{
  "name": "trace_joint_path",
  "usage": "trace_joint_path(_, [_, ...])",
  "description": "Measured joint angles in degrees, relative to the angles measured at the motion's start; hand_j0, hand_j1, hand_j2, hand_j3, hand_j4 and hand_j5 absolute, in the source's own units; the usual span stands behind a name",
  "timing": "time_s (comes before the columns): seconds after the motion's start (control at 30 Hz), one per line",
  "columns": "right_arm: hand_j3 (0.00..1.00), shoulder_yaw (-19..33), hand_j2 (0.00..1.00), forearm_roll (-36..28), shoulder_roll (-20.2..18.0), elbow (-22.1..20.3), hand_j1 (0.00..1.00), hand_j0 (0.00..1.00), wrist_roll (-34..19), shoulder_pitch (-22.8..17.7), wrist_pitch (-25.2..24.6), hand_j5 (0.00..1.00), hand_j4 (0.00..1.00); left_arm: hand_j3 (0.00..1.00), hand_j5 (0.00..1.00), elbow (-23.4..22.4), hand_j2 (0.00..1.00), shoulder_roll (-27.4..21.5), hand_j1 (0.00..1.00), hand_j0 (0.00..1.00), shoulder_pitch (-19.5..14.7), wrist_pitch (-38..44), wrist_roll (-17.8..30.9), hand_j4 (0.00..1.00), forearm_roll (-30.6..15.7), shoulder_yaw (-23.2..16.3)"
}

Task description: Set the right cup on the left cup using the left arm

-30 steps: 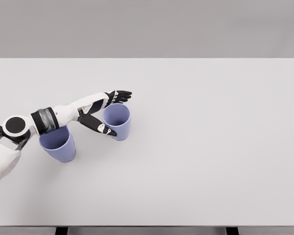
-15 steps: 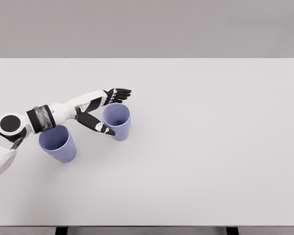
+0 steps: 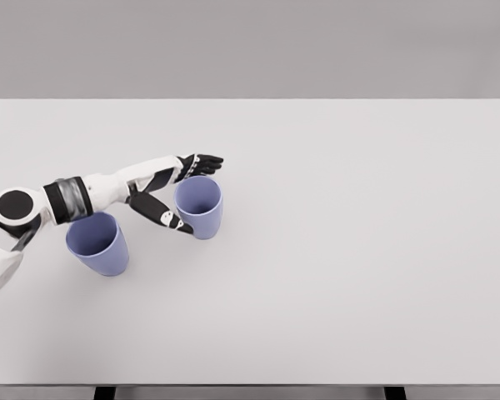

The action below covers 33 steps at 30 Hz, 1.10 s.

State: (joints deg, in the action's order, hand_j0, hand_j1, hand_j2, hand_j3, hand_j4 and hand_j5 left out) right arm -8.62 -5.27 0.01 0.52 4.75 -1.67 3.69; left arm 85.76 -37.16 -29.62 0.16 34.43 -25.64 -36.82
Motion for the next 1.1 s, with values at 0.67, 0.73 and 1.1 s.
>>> trace_joint_path(0.67, [1.0, 0.0, 1.0, 0.0, 0.0, 0.0, 1.0, 1.0, 0.0, 0.0, 0.0, 1.0, 1.0, 1.0, 1.0, -0.8, 1.0, 0.2, 1.0, 1.0, -2.1, 3.1, -0.1, 1.0, 0.2, -2.4])
trace_joint_path(0.73, [1.0, 0.0, 1.0, 0.0, 0.0, 0.0, 1.0, 1.0, 0.0, 0.0, 0.0, 1.0, 1.0, 1.0, 1.0, -0.9, 1.0, 0.2, 1.0, 1.0, -2.1, 3.2, -0.1, 1.0, 0.3, -2.4])
trace_joint_path(1.1, [1.0, 0.0, 1.0, 0.0, 0.0, 0.0, 1.0, 1.0, 0.0, 0.0, 0.0, 1.0, 1.0, 0.88, 0.88, -2.3, 0.88, 0.3, 0.88, 0.88, -2.5, 3.2, -0.9, 0.88, 0.4, -2.8])
